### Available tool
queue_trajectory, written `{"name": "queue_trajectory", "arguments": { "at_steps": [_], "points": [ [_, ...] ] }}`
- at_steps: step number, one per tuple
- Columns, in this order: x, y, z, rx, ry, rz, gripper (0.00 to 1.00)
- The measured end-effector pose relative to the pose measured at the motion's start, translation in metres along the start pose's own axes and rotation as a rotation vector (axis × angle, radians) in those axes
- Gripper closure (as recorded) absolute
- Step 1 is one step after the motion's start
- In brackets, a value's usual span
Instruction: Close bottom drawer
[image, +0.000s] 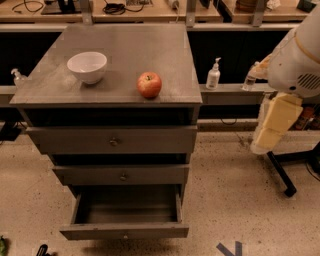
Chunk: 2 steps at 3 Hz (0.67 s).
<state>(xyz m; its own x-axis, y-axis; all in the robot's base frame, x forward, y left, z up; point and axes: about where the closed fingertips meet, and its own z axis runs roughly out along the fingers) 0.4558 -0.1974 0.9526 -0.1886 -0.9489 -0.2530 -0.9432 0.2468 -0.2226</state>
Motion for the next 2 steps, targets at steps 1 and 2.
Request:
{"name": "queue_trajectory", "arguments": {
  "at_steps": [1, 2],
  "points": [
    [-0.028, 0.006, 0.061, -0.054, -0.068, -0.017, 0.00],
    [-0.055, 0.027, 0.138, -0.094, -0.120, -0.043, 0.00]
  ]
}}
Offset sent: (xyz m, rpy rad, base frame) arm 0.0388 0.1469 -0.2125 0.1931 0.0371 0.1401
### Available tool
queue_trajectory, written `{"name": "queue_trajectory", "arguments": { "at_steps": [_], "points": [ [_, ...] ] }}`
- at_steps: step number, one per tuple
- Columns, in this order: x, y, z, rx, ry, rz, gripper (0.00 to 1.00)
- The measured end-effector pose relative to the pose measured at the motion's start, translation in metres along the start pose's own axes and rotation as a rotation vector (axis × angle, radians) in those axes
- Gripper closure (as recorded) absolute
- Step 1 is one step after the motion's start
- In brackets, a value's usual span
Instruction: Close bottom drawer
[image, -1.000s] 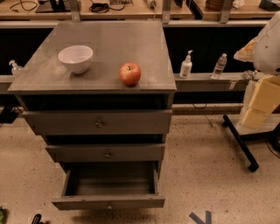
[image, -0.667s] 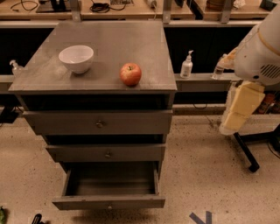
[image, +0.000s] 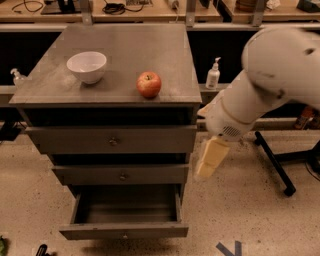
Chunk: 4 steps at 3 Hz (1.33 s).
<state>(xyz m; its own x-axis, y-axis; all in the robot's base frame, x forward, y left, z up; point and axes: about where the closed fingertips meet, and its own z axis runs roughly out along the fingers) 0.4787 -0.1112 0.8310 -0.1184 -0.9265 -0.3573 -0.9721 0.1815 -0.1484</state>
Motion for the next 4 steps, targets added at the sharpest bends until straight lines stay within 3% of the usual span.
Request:
{"name": "queue_trajectory", "arguments": {
  "at_steps": [1, 2, 3, 4],
  "points": [
    [-0.007, -0.006, 0.015, 0.036, -0.025, -0.005, 0.00],
    [-0.007, -0.006, 0.014, 0.038, -0.026, -0.005, 0.00],
    [-0.011, -0.005, 0.041, 0.019, -0.070, -0.024, 0.00],
    [-0.010, 0.039, 0.149, -0.106, -0.207, -0.056, 0.00]
  ]
}}
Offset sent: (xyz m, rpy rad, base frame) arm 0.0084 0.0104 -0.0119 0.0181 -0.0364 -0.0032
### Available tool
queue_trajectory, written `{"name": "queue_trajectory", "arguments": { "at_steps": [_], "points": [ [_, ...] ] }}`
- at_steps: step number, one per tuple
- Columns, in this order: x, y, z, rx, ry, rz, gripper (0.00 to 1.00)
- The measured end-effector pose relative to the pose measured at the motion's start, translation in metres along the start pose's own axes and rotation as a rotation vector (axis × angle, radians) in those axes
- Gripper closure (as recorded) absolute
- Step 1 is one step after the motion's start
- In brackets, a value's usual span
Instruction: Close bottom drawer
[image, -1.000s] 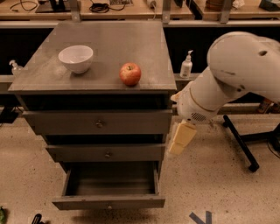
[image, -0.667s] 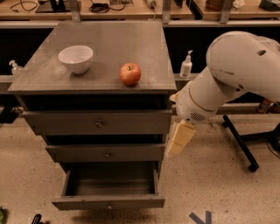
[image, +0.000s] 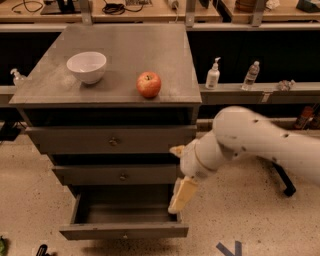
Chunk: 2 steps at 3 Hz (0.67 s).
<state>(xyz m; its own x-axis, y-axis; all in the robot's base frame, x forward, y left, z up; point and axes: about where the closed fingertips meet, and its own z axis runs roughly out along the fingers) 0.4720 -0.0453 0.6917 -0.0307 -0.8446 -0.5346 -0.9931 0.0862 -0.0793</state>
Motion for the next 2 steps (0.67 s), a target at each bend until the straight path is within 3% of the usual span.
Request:
{"name": "queue_trajectory", "arguments": {
  "at_steps": [1, 2],
  "points": [
    [0.011, 0.014, 0.085, -0.048, -0.114, -0.032, 0.00],
    [0.022, 0.018, 0.112, -0.075, -0.146, -0.013, 0.00]
  ]
}}
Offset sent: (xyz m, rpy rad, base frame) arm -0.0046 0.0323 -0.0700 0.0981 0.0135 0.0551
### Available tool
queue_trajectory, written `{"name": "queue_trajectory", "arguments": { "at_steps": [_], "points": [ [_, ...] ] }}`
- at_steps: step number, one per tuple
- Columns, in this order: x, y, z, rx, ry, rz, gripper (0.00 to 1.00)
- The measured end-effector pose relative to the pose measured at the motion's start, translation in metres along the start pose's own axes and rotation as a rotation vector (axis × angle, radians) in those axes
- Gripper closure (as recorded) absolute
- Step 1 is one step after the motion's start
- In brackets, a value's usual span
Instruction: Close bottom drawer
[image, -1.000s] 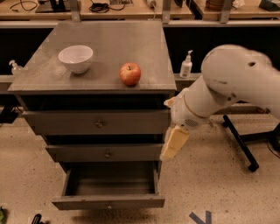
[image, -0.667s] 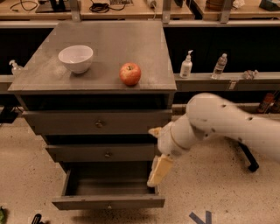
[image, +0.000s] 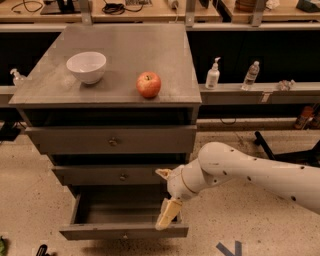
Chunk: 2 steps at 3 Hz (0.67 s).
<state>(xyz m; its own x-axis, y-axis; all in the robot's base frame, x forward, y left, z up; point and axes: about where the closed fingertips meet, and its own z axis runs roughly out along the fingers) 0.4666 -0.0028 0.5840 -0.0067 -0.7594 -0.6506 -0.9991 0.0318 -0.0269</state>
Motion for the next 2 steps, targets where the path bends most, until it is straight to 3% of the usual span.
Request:
{"name": "queue_trajectory", "arguments": {
  "at_steps": [1, 2],
  "points": [
    [0.000, 0.000, 0.001, -0.005, 0.001, 0.002, 0.00],
    [0.039, 0.005, 0.070, -0.166, -0.018, 0.027, 0.00]
  ]
}}
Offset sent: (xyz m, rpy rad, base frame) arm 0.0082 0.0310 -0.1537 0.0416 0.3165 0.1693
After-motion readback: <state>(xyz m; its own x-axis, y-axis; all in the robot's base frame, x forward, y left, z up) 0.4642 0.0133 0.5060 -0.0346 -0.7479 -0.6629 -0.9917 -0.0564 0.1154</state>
